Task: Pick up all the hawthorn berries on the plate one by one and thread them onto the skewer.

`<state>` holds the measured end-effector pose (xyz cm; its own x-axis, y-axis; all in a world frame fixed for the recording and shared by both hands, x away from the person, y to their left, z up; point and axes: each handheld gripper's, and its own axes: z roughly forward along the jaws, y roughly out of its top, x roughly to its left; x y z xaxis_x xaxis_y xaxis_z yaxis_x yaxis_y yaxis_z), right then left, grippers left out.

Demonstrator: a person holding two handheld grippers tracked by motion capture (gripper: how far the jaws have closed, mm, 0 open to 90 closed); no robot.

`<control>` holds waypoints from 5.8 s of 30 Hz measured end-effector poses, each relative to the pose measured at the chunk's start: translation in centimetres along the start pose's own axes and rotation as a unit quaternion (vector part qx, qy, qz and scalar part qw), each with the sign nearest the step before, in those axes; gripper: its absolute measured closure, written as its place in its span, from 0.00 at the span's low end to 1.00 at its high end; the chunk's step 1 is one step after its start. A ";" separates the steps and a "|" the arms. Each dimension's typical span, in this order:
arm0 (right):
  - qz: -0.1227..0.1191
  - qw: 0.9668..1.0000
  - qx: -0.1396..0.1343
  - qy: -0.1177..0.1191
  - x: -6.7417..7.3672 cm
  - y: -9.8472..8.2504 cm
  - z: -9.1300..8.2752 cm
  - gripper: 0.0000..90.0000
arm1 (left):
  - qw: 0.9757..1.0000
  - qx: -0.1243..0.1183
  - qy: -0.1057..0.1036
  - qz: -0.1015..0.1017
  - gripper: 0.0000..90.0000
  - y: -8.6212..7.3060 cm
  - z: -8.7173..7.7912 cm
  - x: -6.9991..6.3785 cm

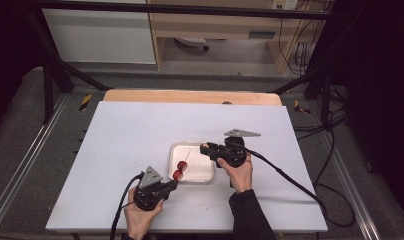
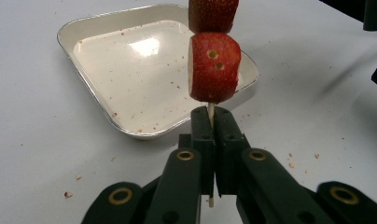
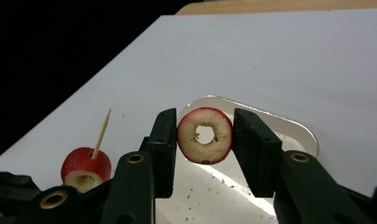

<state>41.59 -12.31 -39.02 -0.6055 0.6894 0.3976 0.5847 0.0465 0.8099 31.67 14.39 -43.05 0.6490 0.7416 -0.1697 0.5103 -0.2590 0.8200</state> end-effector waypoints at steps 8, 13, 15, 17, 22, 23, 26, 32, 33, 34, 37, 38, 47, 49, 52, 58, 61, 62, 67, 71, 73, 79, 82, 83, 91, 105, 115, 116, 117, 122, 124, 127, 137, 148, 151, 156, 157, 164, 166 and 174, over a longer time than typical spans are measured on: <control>0.015 0.999 -0.044 0.007 0.1 -0.3 0.0 0.69 | 1.000 -0.002 -0.001 -0.008 0.98 0.2 0.5 -0.6; 0.020 0.997 -0.068 0.009 0.3 -0.3 0.0 0.69 | 1.000 -0.005 0.000 -0.011 0.98 0.2 0.7 -1.0; 0.020 0.997 -0.079 0.007 0.3 -0.3 0.0 0.69 | 1.000 -0.006 -0.001 -0.013 0.98 0.2 0.8 -1.1; 0.023 0.996 -0.089 0.008 0.4 -0.3 0.0 0.69 | 1.000 -0.006 -0.001 -0.014 0.98 0.2 0.9 -1.2; 0.028 0.993 -0.111 0.009 0.5 -0.2 0.0 0.69 | 1.000 -0.011 -0.002 -0.021 0.98 0.2 1.1 -1.5; 0.028 0.993 -0.115 0.010 0.5 -0.2 0.0 0.69 | 1.000 -0.011 -0.003 -0.022 0.98 0.3 1.1 -1.5; 0.035 0.992 -0.124 0.013 0.6 -0.2 0.0 0.69 | 1.000 -0.012 -0.003 -0.025 0.98 0.3 1.2 -1.6; 0.039 0.989 -0.143 0.017 0.7 -0.1 -0.1 0.69 | 0.999 -0.014 0.001 -0.032 0.98 0.4 1.6 -1.9; 0.039 0.988 -0.148 0.016 0.8 -0.1 -0.1 0.69 | 0.999 -0.014 0.000 -0.035 0.98 0.4 1.7 -1.9; 0.040 0.988 -0.151 0.017 0.8 -0.1 -0.1 0.69 | 0.999 -0.016 0.002 -0.036 0.98 0.4 1.7 -1.9; 0.044 0.986 -0.160 0.019 0.9 -0.1 -0.1 0.69 | 0.999 -0.023 0.004 -0.043 0.98 0.5 1.8 -2.0; 0.046 0.985 -0.163 0.020 0.9 -0.1 -0.1 0.69 | 0.999 -0.025 0.003 -0.045 0.98 0.6 1.8 -2.1; 0.064 0.981 -0.183 0.028 1.0 -0.1 0.1 0.69 | 0.998 -0.033 0.004 -0.057 0.98 0.8 2.2 -2.4; 0.066 0.980 -0.185 0.029 1.0 -0.1 0.1 0.69 | 0.998 -0.035 0.004 -0.058 0.98 0.8 2.3 -2.5; 0.068 0.978 -0.193 0.031 1.1 -0.1 0.1 0.69 | 0.997 -0.036 0.003 -0.065 0.98 1.0 2.5 -2.6; 0.076 0.975 -0.205 0.036 1.3 -0.2 0.2 0.69 | 0.996 -0.044 0.003 -0.077 0.98 1.3 2.8 -3.0; 0.078 0.974 -0.209 0.038 1.3 -0.3 0.2 0.69 | 0.996 -0.048 0.001 -0.080 0.98 1.6 2.8 -3.2; 0.076 0.974 -0.210 0.038 1.3 -0.4 0.3 0.69 | 0.996 -0.049 0.001 -0.081 0.98 1.6 2.8 -3.3; 0.080 0.973 -0.214 0.040 1.4 -0.6 0.4 0.69 | 0.995 -0.053 0.003 -0.084 0.98 1.8 2.9 -3.3; 0.081 0.972 -0.215 0.042 1.4 -0.6 0.5 0.69 | 0.995 -0.054 0.004 -0.087 0.98 1.8 2.9 -3.3; 0.084 0.972 -0.215 0.045 1.5 -0.7 0.5 0.69 | 0.995 -0.055 0.004 -0.088 0.98 1.8 2.9 -3.3; 0.085 0.972 -0.215 0.047 1.5 -0.7 0.6 0.69 | 0.995 -0.054 0.005 -0.088 0.98 1.8 2.9 -3.2; 0.084 0.972 -0.214 0.049 1.5 -0.8 0.6 0.69 | 0.995 -0.053 0.006 -0.088 0.98 1.7 2.9 -3.2; 0.084 0.972 -0.215 0.051 1.5 -0.8 0.6 0.69 | 0.995 -0.053 0.006 -0.088 0.98 1.7 2.9 -3.2; 0.086 0.972 -0.212 0.054 1.5 -0.7 0.5 0.69 | 0.995 -0.053 0.009 -0.087 0.98 1.7 2.8 -2.9; 0.088 0.972 -0.211 0.056 1.5 -0.6 0.4 0.69 | 0.995 -0.054 0.007 -0.087 0.98 1.7 2.9 -3.0; 0.087 0.974 -0.204 0.055 1.5 -0.9 0.7 0.69 | 0.995 -0.053 0.009 -0.087 0.98 1.7 2.9 -2.9; 0.088 0.974 -0.203 0.056 1.5 -0.9 0.8 0.69 | 0.995 -0.054 0.009 -0.088 0.98 1.7 2.9 -2.9; 0.090 0.974 -0.202 0.057 1.5 -1.0 0.8 0.69 | 0.994 -0.054 0.008 -0.089 0.98 1.7 2.9 -2.9; 0.087 0.975 -0.198 0.056 1.7 -1.3 1.0 0.69 | 0.994 -0.059 0.009 -0.097 0.98 1.8 2.9 -2.9; 0.085 0.975 -0.199 0.056 1.8 -1.5 1.0 0.69 | 0.994 -0.055 0.008 -0.098 0.98 1.8 2.9 -2.9; 0.084 0.975 -0.199 0.055 1.9 -1.5 1.0 0.69 | 0.993 -0.056 0.007 -0.100 0.98 1.8 3.0 -2.9; 0.080 0.978 -0.187 0.055 2.2 -2.1 1.1 0.69 | 0.993 -0.057 0.012 -0.098 0.98 1.9 3.0 -2.8; 0.080 0.981 -0.165 0.058 2.3 -2.3 0.9 0.69 | 0.993 -0.074 0.010 -0.092 0.98 2.0 2.8 -2.6; 0.079 0.981 -0.166 0.060 2.3 -2.5 1.0 0.69 | 0.994 -0.063 0.013 -0.089 0.98 2.0 2.9 -2.5; 0.076 0.983 -0.158 0.058 2.3 -2.6 1.0 0.69 | 0.994 -0.059 0.014 -0.089 0.98 1.8 3.3 -2.5; 0.074 0.983 -0.157 0.058 2.3 -2.6 1.0 0.69 | 0.994 -0.059 0.014 -0.088 0.98 1.8 3.3 -2.5; 0.059 0.986 -0.142 0.058 2.2 -2.2 0.5 0.67 | 0.995 -0.064 0.009 -0.082 0.98 1.8 3.2 -2.4; 0.051 0.988 -0.132 0.059 2.1 -2.0 0.1 0.62 | 0.995 -0.065 0.011 -0.080 0.98 1.8 3.0 -2.3; -0.001 0.996 -0.086 0.017 1.3 -1.3 -1.5 0.37 | 0.995 -0.063 0.017 -0.070 0.98 1.5 2.5 -1.8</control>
<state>39.18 -12.54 -38.88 -0.6256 0.6646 0.4085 0.4847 -0.0792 0.8711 32.68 11.08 -42.85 0.5562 0.7863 -0.2692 0.5180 -0.0747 0.8521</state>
